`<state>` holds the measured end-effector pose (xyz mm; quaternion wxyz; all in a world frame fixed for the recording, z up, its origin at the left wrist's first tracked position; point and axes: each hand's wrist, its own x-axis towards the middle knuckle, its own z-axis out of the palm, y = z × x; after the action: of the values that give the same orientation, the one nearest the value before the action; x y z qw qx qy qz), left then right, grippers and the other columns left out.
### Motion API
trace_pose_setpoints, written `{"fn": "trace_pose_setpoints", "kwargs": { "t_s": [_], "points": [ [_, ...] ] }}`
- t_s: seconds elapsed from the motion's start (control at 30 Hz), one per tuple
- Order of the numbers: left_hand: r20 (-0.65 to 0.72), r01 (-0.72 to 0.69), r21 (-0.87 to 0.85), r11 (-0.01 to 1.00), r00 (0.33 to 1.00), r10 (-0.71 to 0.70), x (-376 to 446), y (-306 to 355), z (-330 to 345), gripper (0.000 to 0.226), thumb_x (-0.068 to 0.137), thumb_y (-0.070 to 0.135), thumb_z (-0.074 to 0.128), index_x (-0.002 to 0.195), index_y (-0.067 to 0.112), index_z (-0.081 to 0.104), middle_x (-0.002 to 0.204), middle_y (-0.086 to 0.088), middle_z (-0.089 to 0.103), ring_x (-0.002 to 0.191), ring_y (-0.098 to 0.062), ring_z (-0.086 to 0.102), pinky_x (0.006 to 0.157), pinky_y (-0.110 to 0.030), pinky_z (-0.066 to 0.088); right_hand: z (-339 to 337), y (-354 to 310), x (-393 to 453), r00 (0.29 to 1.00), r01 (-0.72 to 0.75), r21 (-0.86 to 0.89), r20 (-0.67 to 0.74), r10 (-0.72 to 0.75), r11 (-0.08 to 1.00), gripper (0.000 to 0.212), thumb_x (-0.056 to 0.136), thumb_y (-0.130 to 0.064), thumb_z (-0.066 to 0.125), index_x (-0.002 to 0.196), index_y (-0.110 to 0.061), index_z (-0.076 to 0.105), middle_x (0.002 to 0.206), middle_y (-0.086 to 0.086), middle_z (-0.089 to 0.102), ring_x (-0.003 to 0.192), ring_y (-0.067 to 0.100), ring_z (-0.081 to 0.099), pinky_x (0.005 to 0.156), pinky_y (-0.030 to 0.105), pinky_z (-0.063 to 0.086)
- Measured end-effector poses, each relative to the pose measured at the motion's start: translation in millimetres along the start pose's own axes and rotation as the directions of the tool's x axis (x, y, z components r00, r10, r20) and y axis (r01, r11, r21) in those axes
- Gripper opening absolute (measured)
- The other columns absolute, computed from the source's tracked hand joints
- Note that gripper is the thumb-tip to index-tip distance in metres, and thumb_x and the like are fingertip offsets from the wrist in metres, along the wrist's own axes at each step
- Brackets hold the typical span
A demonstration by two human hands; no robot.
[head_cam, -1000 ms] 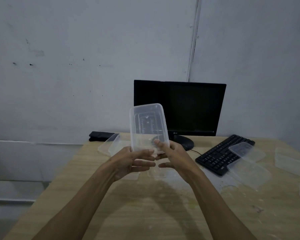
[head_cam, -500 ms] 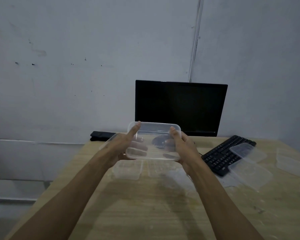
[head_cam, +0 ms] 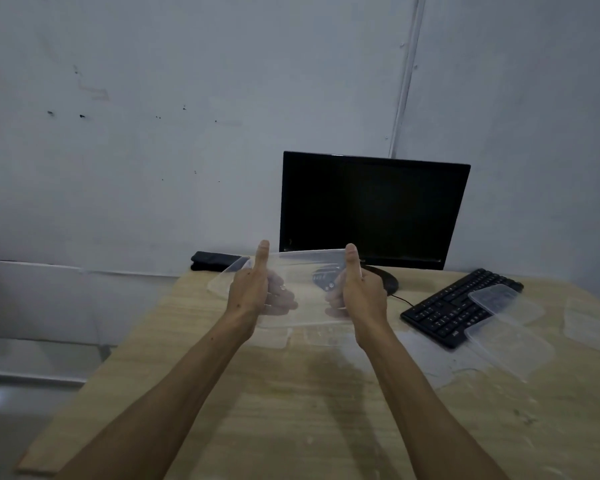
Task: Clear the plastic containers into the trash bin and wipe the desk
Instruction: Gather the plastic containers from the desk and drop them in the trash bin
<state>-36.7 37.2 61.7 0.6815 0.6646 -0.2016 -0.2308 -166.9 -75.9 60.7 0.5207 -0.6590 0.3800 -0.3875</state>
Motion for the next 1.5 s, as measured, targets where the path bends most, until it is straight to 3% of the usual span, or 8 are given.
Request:
{"fn": "trace_pose_setpoints", "kwargs": {
  "t_s": [0.23,0.37,0.63,0.8,0.93,1.07,1.3,1.5],
  "points": [
    [0.246,0.073,0.012,0.997,0.966,-0.074,-11.5,0.6,-50.2,0.045,0.089,0.040,0.077,0.120,0.011,0.063,0.120,-0.032,0.068,0.091,-0.038,0.077,0.095,-0.057,0.057,3.8,5.0,-13.2,0.942,-0.215,0.185,0.299,0.153,0.959,0.052,0.104,-0.055,0.049,0.114,-0.011,0.073,0.101,0.011,0.079,0.085,0.023,0.077,0.058,0.031,0.060],
    [0.193,0.169,-0.167,0.971,0.972,-0.136,-27.7,-2.5,-99.2,0.035,0.096,0.026,0.068,0.123,0.005,0.062,0.114,-0.025,0.073,0.084,-0.030,0.079,0.069,-0.037,0.065,21.3,3.8,-29.2,0.910,-0.240,0.201,0.386,0.148,0.950,0.044,0.105,-0.052,0.049,0.106,-0.015,0.071,0.090,0.005,0.079,0.079,0.019,0.076,0.075,0.041,0.065],
    [0.024,0.214,-0.342,0.915,0.975,-0.219,-83.6,-25.8,-229.0,0.043,0.068,0.028,0.087,0.099,0.010,0.062,0.107,-0.021,0.077,0.091,-0.030,0.078,0.080,-0.039,0.065,101.9,12.1,-77.0,0.776,-0.258,0.095,0.613,0.147,0.961,0.044,0.107,-0.046,0.050,0.115,-0.006,0.067,0.103,0.016,0.076,0.084,0.023,0.077,0.081,0.046,0.066],
    [-0.126,0.150,-0.478,0.866,0.963,-0.237,-135.9,-58.3,-316.9,0.020,0.089,0.029,0.069,0.100,0.012,0.064,0.110,-0.016,0.074,0.088,-0.024,0.076,0.080,-0.034,0.064,157.2,27.4,-123.7,0.685,0.215,-0.138,0.727,-0.049,0.967,0.035,0.105,-0.046,0.054,0.120,-0.018,0.068,0.116,0.002,0.075,0.107,0.017,0.071,0.097,0.040,0.059],
    [-0.230,0.114,-0.492,0.863,0.939,-0.255,-173.5,-87.3,-373.4,0.076,0.072,0.029,0.082,0.141,0.012,0.056,0.134,-0.017,0.063,0.106,-0.024,0.067,0.105,-0.036,0.052,193.1,38.2,-157.6,0.515,0.600,-0.182,0.833,-0.202,0.779,0.056,0.102,-0.049,0.058,0.151,-0.022,0.049,0.150,0.000,0.055,0.136,0.020,0.052,0.111,0.036,0.040],
    [-0.339,0.137,-0.469,0.873,0.885,-0.320,-204.8,-122.3,-395.8,0.043,0.091,0.022,0.065,0.131,0.005,0.064,0.106,-0.014,0.069,0.087,-0.024,0.069,0.073,-0.032,0.065,216.4,45.3,-183.1,0.389,0.727,-0.177,0.902,-0.186,0.663,0.069,0.100,-0.055,0.058,0.158,-0.024,0.037,0.161,0.003,0.042,0.144,0.026,0.042,0.117,0.044,0.035],
    [-0.472,0.470,-0.053,0.881,0.766,-0.437,-242.2,-200.5,-410.5,0.039,0.091,0.018,0.075,0.124,0.001,0.066,0.105,-0.016,0.077,0.086,-0.026,0.075,0.080,-0.038,0.062,233.1,71.5,-192.4,0.211,0.942,-0.153,0.962,-0.175,0.300,0.080,0.100,-0.072,0.032,0.163,-0.023,0.024,0.170,0.001,0.025,0.155,0.025,0.025,0.126,0.050,0.018],
    [-0.486,0.615,0.537,0.578,0.785,-0.384,-242.7,-262.5,-392.5,0.039,0.080,0.031,0.088,0.111,0.013,0.072,0.108,-0.009,0.074,0.093,-0.026,0.068,0.081,-0.033,0.053,238.8,83.5,-188.9,0.226,0.949,-0.167,0.952,-0.208,0.268,0.073,0.105,-0.066,0.027,0.164,-0.025,0.021,0.172,-0.004,0.020,0.159,0.019,0.014,0.129,0.049,0.011]
  ]
}}
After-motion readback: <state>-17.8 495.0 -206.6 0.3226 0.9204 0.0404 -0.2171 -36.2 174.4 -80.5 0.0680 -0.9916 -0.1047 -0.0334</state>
